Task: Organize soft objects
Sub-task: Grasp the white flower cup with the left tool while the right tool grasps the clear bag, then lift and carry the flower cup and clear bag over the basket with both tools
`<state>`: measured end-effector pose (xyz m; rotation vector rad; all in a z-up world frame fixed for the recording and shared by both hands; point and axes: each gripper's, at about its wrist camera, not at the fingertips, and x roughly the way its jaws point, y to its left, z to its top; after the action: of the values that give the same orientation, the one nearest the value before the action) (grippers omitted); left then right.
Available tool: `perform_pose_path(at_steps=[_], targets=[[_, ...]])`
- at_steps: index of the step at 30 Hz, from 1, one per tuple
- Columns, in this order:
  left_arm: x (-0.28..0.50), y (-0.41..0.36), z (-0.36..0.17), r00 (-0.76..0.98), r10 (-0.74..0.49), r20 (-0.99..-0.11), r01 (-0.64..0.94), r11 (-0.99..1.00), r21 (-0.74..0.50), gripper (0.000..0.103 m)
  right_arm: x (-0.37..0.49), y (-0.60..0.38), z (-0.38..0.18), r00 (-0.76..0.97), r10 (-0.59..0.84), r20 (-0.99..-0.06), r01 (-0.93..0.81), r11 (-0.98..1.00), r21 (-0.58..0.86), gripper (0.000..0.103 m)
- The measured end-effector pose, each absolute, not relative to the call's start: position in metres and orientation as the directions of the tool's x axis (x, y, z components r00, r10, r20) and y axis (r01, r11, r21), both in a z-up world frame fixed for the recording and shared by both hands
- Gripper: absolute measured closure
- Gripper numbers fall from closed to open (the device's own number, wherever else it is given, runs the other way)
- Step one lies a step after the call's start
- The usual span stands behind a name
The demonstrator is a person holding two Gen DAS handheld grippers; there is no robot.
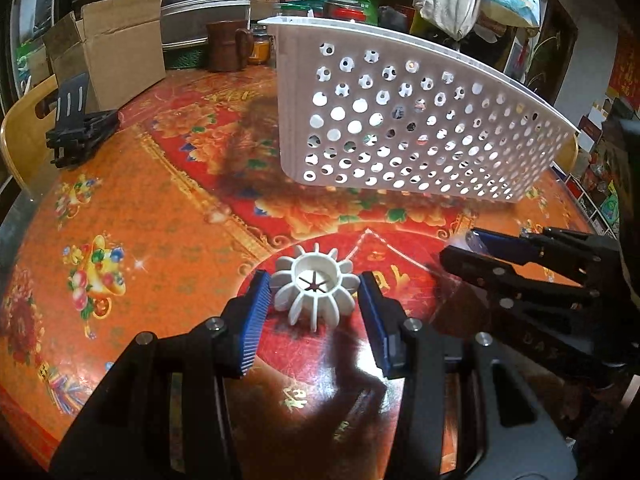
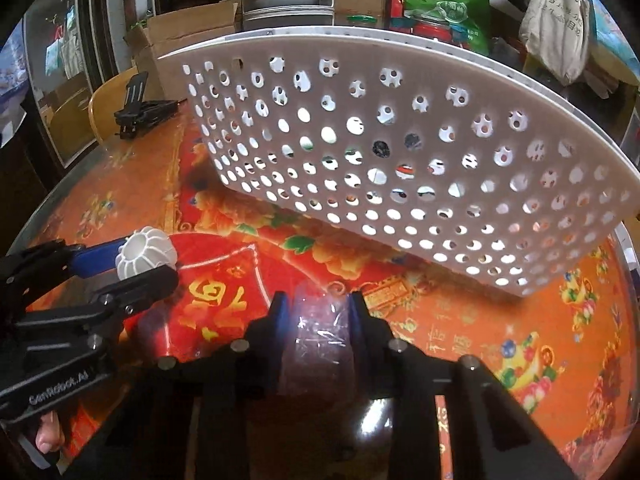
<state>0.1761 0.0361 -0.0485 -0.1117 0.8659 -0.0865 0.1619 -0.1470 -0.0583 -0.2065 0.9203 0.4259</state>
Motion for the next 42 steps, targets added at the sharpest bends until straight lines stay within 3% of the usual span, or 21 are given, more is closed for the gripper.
perform_pose_path(at_steps=[22, 42], targets=[[0.153, 0.022, -0.029, 0.718, -0.107, -0.688, 0.073, 0.994, -0.078, 0.061, 0.116, -0.211, -0.036, 0.616, 0.3, -0.728, -0.39, 0.919, 0.048, 0.075], [0.145, 0.0, 0.048, 0.763, -0.134, -0.632, 0.122, 0.991, -0.063, 0.061, 0.106, -0.244, 0.024, 0.718, 0.255, -0.648, -0.33, 0.944, 0.006, 0.075]])
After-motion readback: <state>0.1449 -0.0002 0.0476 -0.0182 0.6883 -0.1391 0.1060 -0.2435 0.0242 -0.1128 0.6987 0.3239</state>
